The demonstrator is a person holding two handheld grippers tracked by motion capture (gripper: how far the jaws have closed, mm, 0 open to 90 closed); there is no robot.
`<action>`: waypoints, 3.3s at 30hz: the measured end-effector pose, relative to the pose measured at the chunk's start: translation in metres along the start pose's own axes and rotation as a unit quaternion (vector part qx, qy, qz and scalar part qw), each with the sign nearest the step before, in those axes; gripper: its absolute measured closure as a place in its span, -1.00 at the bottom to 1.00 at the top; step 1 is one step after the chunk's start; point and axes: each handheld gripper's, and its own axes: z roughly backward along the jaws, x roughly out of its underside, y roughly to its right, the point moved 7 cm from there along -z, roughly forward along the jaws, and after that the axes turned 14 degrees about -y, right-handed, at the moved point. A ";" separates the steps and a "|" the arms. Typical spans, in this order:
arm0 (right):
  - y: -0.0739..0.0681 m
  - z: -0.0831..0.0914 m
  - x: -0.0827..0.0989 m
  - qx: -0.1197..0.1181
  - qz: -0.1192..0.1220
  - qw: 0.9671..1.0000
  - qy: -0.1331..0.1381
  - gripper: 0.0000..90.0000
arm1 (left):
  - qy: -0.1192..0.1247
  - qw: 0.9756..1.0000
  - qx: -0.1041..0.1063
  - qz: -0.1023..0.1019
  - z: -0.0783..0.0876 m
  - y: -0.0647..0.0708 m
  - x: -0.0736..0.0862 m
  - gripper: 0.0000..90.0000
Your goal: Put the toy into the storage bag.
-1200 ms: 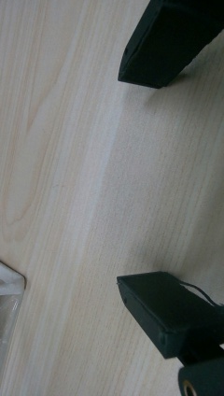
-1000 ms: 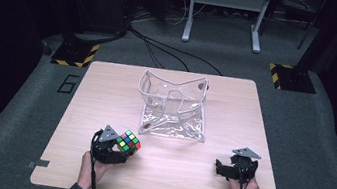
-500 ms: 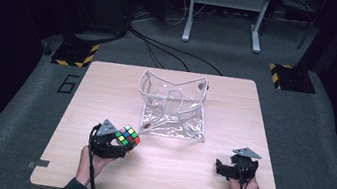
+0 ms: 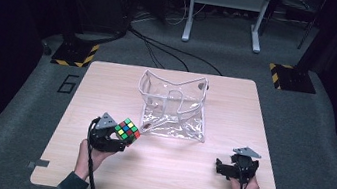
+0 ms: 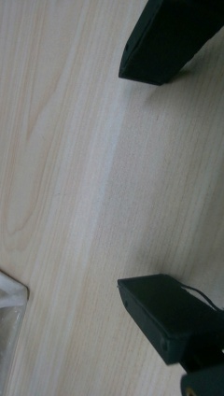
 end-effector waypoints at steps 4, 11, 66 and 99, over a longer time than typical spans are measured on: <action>0.001 -0.001 -0.001 0.002 -0.004 1.000 0.000 -1.00 | 0.003 1.000 0.000 -0.003 0.002 -0.002 -0.007 -0.26; 0.001 -0.001 -0.001 0.002 -0.004 1.000 0.000 -1.00 | 0.003 1.000 0.003 -0.007 0.005 -0.007 -0.017 -0.26; -0.002 -0.004 -0.006 -0.062 0.102 0.993 -0.002 -1.00 | 0.013 0.999 0.031 -0.022 0.021 -0.024 -0.091 -0.26; -0.001 -0.011 -0.018 -0.080 0.129 0.988 -0.004 -1.00 | 0.031 0.999 0.019 -0.022 0.041 -0.031 -0.144 -0.26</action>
